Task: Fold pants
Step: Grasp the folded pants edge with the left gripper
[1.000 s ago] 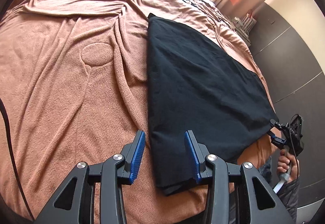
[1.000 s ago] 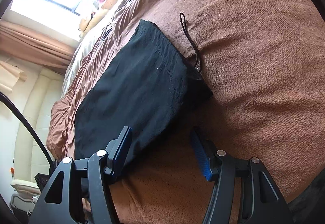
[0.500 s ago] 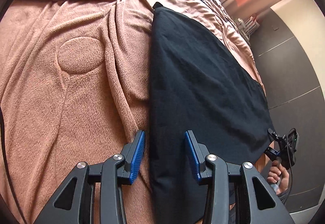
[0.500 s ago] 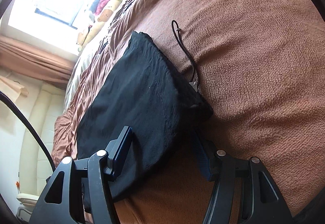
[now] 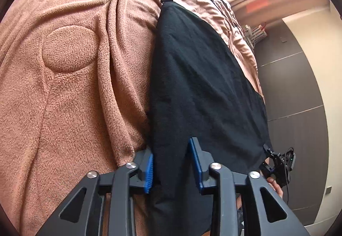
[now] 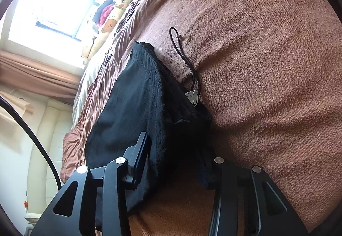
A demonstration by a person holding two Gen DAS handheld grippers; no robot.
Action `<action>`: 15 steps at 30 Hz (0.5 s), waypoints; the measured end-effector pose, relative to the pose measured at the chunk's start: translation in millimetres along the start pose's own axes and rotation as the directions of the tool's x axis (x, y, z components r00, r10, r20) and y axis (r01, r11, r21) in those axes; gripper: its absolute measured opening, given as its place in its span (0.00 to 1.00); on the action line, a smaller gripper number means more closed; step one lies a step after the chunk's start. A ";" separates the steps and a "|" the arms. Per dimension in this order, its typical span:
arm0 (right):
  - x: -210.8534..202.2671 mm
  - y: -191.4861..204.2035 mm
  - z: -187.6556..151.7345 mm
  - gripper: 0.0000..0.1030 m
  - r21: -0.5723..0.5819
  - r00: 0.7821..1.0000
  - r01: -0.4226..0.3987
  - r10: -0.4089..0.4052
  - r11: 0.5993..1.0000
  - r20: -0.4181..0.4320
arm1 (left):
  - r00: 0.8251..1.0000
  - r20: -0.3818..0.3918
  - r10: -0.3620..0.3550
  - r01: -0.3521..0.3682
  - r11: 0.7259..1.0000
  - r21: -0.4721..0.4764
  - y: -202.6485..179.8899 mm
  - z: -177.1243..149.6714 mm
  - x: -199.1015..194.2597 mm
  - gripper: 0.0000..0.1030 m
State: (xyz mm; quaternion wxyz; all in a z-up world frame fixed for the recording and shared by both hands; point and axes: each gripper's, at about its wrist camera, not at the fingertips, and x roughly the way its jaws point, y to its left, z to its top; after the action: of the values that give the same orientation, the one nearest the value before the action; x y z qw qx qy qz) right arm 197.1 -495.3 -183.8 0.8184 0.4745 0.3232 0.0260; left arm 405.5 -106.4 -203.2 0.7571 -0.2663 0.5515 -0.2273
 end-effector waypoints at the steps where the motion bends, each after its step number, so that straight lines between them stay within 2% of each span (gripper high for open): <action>1: -2.1 -0.8 -0.7 0.32 -0.004 1.000 -0.004 0.004 1.000 0.005 | 1.000 0.001 0.019 -0.019 1.000 0.004 0.4 -0.6 -0.2 0.10; 4: -4.2 2.2 -2.8 0.27 -0.025 1.000 -0.007 0.007 1.000 0.014 | 0.999 0.020 0.026 -0.027 0.999 0.021 -2.2 -2.4 -6.7 0.04; 8: -4.7 4.1 -6.3 0.25 -0.013 1.000 -0.027 0.027 1.000 0.015 | 0.997 0.064 0.034 -0.035 0.999 0.017 -5.1 -0.7 -21.5 0.03; 15: -2.5 23.8 -23.1 0.24 -0.043 1.000 -0.024 0.023 0.999 -0.003 | 0.990 0.111 0.086 -0.091 0.995 0.048 -1.9 5.1 -53.8 0.03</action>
State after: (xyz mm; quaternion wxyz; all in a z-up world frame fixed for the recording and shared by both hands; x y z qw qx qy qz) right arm 188.6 -465.5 -171.6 0.8277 0.4605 0.3179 0.0431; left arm 394.9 -72.8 -162.3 0.8021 -0.2333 0.5146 -0.1933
